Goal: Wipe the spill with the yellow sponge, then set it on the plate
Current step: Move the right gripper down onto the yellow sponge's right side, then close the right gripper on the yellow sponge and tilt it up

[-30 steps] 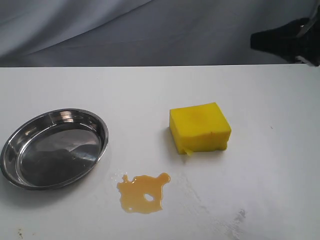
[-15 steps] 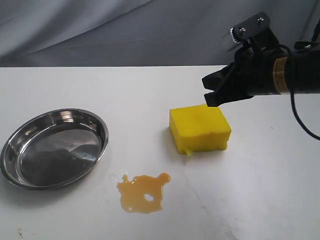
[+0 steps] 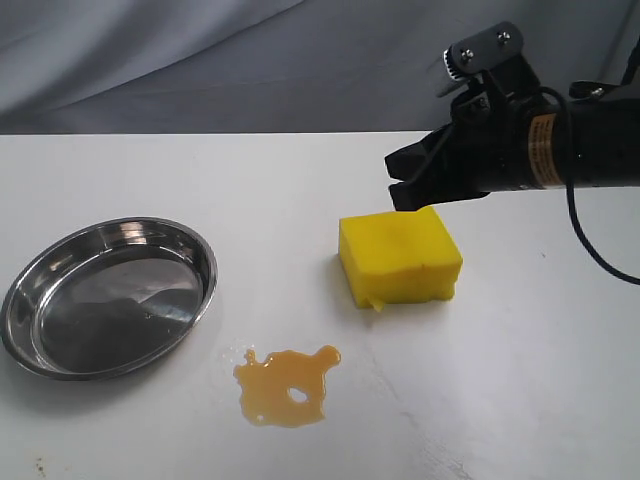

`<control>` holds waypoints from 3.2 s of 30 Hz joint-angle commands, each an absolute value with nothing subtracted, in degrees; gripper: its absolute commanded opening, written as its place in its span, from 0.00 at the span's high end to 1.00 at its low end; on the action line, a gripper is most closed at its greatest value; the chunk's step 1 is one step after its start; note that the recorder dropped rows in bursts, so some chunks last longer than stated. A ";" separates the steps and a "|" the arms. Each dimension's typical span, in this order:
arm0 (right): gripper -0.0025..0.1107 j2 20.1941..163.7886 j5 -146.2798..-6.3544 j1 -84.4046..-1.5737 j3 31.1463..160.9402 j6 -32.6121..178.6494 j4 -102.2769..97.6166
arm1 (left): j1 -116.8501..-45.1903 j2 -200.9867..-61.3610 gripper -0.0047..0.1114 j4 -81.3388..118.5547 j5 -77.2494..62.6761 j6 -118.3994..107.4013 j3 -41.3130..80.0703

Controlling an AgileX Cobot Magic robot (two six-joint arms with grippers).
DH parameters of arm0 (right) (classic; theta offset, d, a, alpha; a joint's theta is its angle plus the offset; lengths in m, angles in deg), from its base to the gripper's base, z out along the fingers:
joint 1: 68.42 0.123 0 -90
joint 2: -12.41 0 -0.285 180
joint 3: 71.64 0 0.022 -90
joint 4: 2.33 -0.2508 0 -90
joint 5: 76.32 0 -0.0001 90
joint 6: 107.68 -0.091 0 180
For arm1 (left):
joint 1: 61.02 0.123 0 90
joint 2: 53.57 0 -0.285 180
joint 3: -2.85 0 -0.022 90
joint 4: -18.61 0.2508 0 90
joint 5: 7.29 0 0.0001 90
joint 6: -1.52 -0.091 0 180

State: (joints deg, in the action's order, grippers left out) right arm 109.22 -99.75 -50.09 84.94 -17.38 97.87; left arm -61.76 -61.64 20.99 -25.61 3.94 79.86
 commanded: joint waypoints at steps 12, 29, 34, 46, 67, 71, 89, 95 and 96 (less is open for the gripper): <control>0.63 109.25 -82.43 -50.08 81.60 -16.27 97.62 | -61.61 -61.36 0.96 20.87 -25.03 4.02 80.07; 0.05 117.56 -78.56 -50.08 80.24 -16.47 97.62 | -61.61 -61.36 0.96 20.87 -25.03 4.02 80.07; 0.05 117.95 -80.34 -50.08 80.24 -16.70 97.62 | -61.61 -61.36 0.96 20.87 -25.03 4.02 80.07; 0.05 117.95 -72.30 -50.35 80.24 -25.45 89.94 | -61.61 -61.36 0.96 20.87 -25.03 4.02 80.07; 0.36 123.96 -78.93 -50.60 82.89 -27.14 83.90 | -61.61 -61.36 0.96 20.87 -25.03 4.02 80.07; 0.45 125.36 -80.13 -50.60 82.96 -27.14 83.71 | -61.61 -61.36 0.96 20.87 -25.03 4.02 80.07; 0.98 126.94 -86.30 -50.60 82.96 -27.03 81.45 | -61.61 -61.36 0.96 20.87 -25.03 4.02 80.07; 0.98 126.09 -86.52 -50.60 83.08 -26.93 81.45 | -61.61 -61.36 0.96 20.87 -25.03 4.02 80.07; 0.98 125.64 -86.52 -50.60 83.25 -26.93 81.45 | -61.61 -61.36 0.96 20.87 -25.03 4.02 80.07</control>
State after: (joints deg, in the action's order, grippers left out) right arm 126.60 -86.11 -50.43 82.80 -26.83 81.59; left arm -61.76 -61.64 20.99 -25.61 3.94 79.86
